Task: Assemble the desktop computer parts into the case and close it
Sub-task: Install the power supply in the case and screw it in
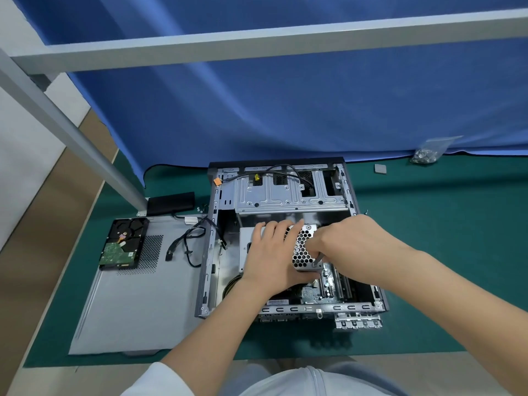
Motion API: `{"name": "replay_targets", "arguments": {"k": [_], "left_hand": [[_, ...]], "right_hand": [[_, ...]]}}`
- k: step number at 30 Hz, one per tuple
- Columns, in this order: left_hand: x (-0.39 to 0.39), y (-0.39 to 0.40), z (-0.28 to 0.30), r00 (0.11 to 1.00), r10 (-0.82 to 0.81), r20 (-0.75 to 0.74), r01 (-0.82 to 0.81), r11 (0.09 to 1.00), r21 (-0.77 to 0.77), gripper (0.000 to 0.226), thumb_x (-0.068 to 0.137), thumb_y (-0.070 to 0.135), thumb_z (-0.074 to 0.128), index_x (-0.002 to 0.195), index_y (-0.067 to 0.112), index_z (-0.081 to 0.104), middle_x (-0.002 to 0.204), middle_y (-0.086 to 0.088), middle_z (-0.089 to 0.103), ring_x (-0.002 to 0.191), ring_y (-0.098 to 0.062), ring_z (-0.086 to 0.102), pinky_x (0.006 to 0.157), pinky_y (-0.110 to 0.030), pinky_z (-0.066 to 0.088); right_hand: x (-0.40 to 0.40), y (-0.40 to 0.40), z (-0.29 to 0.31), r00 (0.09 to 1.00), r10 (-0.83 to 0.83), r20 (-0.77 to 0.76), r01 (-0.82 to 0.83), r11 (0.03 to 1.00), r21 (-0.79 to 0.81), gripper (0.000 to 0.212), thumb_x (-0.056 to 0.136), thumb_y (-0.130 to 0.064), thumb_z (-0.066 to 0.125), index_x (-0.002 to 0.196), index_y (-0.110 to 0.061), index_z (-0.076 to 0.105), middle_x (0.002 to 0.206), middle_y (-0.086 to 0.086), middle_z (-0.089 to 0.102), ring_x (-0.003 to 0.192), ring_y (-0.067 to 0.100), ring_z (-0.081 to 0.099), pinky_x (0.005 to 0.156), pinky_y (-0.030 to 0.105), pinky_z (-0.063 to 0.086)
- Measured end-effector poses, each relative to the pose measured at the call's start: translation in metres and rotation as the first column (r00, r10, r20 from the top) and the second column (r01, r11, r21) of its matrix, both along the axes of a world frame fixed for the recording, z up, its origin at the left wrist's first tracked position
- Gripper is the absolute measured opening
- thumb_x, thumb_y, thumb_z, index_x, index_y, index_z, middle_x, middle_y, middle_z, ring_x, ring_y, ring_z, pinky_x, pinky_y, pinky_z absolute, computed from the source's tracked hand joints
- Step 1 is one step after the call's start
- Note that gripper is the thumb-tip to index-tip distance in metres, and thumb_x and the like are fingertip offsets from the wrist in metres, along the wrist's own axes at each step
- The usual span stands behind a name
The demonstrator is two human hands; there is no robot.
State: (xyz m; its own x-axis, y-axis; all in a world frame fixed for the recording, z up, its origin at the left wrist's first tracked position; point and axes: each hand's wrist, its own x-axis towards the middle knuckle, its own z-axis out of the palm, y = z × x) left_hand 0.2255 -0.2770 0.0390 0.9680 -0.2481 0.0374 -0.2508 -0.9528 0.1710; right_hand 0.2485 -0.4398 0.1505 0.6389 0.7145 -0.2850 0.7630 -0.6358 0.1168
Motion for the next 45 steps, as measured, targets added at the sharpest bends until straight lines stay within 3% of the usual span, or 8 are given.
{"name": "replay_targets", "arguments": {"k": [7, 13, 18, 26, 33, 36, 41, 45], "left_hand": [[-0.001, -0.001, -0.002, 0.999, -0.001, 0.033, 0.001, 1.000, -0.006, 0.108, 0.059, 0.089, 0.047, 0.144, 0.023, 0.034, 0.136, 0.003, 0.044, 0.122, -0.021, 0.042, 0.110, -0.045, 0.022], [-0.001, -0.002, 0.000, 0.999, 0.002, 0.054, -0.002, 1.000, 0.005, 0.107, 0.061, 0.088, 0.045, 0.143, 0.021, 0.036, 0.134, 0.001, 0.047, 0.120, -0.023, 0.044, 0.109, -0.046, 0.025], [-0.001, -0.001, 0.000, 0.999, 0.001, 0.039, -0.003, 1.000, 0.028, 0.107, 0.061, 0.090, 0.043, 0.145, 0.023, 0.033, 0.136, 0.003, 0.044, 0.122, -0.021, 0.041, 0.110, -0.044, 0.022], [-0.001, -0.001, -0.001, 0.999, -0.001, 0.032, -0.001, 0.999, 0.049, 0.108, 0.062, 0.089, 0.043, 0.146, 0.023, 0.029, 0.138, 0.002, 0.041, 0.125, -0.022, 0.038, 0.111, -0.044, 0.020], [0.000, -0.002, -0.003, 0.999, 0.006, 0.035, -0.008, 0.999, 0.048, 0.109, 0.061, 0.090, 0.044, 0.146, 0.022, 0.030, 0.135, 0.002, 0.044, 0.123, -0.022, 0.040, 0.111, -0.045, 0.021], [-0.001, -0.001, -0.004, 0.999, 0.003, 0.049, -0.005, 0.999, 0.043, 0.109, 0.061, 0.089, 0.045, 0.145, 0.020, 0.033, 0.133, 0.000, 0.046, 0.120, -0.023, 0.043, 0.110, -0.045, 0.024], [-0.001, -0.001, -0.002, 0.999, -0.002, 0.042, 0.000, 0.999, 0.040, 0.109, 0.062, 0.089, 0.044, 0.146, 0.021, 0.030, 0.135, 0.001, 0.044, 0.123, -0.022, 0.040, 0.111, -0.044, 0.021], [-0.001, 0.000, -0.002, 0.999, -0.004, 0.044, 0.002, 0.999, 0.038, 0.108, 0.062, 0.088, 0.045, 0.146, 0.021, 0.030, 0.135, 0.001, 0.044, 0.123, -0.022, 0.040, 0.110, -0.044, 0.021]], "right_hand": [[-0.002, 0.004, -0.002, 0.998, -0.041, 0.049, 0.042, 0.999, -0.024, 0.024, 0.092, -0.029, 0.054, 0.082, -0.024, 0.033, 0.073, -0.006, 0.054, 0.060, 0.022, 0.047, 0.045, 0.026, 0.021], [-0.001, 0.007, 0.000, 0.992, -0.116, 0.040, 0.117, 0.992, -0.040, 0.034, 0.094, -0.048, 0.044, 0.075, -0.020, 0.044, 0.061, -0.005, 0.037, 0.058, 0.022, 0.043, 0.046, 0.025, 0.021], [0.000, 0.002, 0.003, 0.981, -0.184, -0.065, 0.183, 0.983, -0.031, 0.039, 0.094, -0.054, 0.042, 0.081, -0.020, 0.054, 0.069, -0.006, 0.048, 0.068, 0.022, 0.051, 0.051, 0.027, 0.028], [-0.001, -0.008, 0.001, 0.998, -0.020, -0.064, 0.021, 1.000, 0.014, 0.004, 0.094, -0.028, 0.051, 0.090, -0.029, 0.052, 0.087, -0.008, 0.063, 0.076, 0.019, 0.061, 0.060, 0.030, 0.048], [-0.005, 0.001, 0.003, 0.994, 0.095, 0.060, -0.089, 0.992, -0.093, 0.024, 0.080, -0.002, 0.049, 0.085, -0.024, 0.044, 0.074, -0.005, 0.050, 0.049, 0.017, 0.035, 0.044, 0.028, 0.017], [-0.004, 0.003, 0.001, 0.992, 0.065, 0.110, -0.051, 0.992, -0.119, 0.020, 0.089, -0.016, 0.051, 0.078, -0.023, 0.037, 0.063, -0.005, 0.042, 0.046, 0.015, 0.029, 0.044, 0.027, 0.013], [-0.002, 0.004, -0.001, 0.993, -0.014, 0.115, 0.031, 0.989, -0.147, 0.038, 0.097, -0.049, 0.037, 0.076, -0.019, 0.048, 0.057, -0.005, 0.033, 0.053, 0.022, 0.038, 0.045, 0.025, 0.017], [-0.001, 0.002, -0.006, 0.999, -0.009, 0.043, 0.014, 0.994, -0.106, 0.022, 0.098, -0.037, 0.044, 0.112, -0.020, 0.045, 0.073, -0.006, 0.053, 0.063, 0.023, 0.052, 0.047, 0.028, 0.027]]}}
